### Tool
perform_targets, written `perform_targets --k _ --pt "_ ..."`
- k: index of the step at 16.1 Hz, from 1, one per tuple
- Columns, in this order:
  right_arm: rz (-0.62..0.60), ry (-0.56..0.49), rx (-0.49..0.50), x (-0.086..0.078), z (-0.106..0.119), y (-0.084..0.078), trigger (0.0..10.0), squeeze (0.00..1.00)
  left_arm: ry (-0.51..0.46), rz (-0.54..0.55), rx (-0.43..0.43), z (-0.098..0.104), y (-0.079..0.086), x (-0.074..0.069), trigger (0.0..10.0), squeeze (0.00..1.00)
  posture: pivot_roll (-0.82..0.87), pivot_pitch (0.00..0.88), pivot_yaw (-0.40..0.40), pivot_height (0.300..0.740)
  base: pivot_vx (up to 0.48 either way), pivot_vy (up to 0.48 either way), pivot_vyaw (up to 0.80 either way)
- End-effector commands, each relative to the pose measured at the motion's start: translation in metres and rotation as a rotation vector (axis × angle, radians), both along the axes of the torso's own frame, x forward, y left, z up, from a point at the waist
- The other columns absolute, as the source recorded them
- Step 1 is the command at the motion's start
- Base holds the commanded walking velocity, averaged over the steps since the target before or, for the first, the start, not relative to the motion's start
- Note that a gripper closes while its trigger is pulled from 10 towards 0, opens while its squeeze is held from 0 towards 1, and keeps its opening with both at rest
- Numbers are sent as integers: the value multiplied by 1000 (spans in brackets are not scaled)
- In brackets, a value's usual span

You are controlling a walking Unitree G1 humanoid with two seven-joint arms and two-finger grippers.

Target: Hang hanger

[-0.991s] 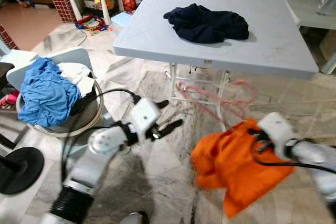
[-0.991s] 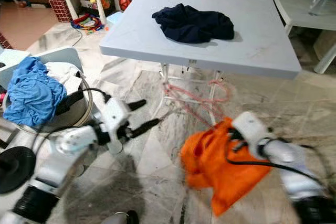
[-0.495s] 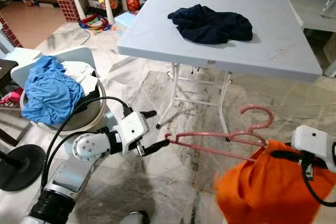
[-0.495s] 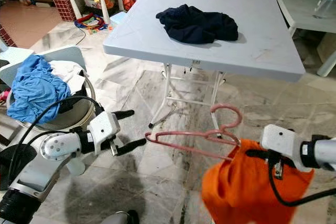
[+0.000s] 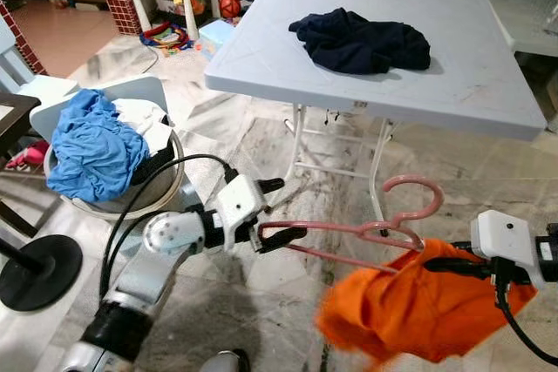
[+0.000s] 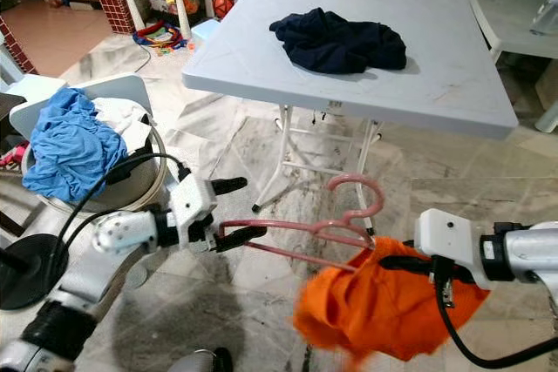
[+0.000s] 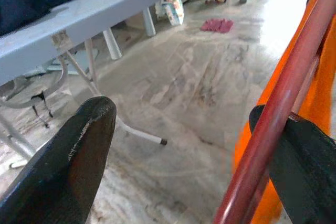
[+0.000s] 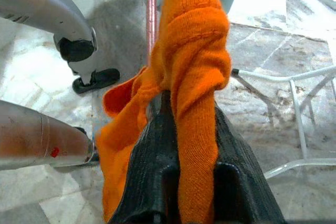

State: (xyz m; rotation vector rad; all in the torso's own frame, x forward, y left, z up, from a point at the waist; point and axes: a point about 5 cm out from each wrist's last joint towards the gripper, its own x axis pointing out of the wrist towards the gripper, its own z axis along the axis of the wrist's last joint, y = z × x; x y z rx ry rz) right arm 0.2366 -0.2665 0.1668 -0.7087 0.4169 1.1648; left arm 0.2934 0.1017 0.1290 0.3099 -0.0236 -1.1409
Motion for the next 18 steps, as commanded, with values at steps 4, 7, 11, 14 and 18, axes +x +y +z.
perform_targets --k 4,7,11,14,18 --pt "-33 -211 -40 18 -10 19 10000 0 92 -149 60 -5 -10 -7 10000 0 -38 83 -2 740 0 0 0" --pt "-266 -322 114 44 -23 29 10000 0 99 -138 67 -16 -16 -12 10000 0 -36 81 -7 740 0 0 0" --pt "-604 -115 495 31 -45 27 10000 0 78 -66 16 -11 -11 -13 10000 0 -18 80 -25 740 0 0 0" --pt "-668 -46 600 13 -48 31 10000 0 61 1 -51 -1 -3 -8 10000 0 -23 85 -26 740 0 0 0" --pt "-682 -347 407 32 -28 22 10000 0 34 23 16 -7 1 -7 10000 0 -27 82 -12 740 0 0 0"
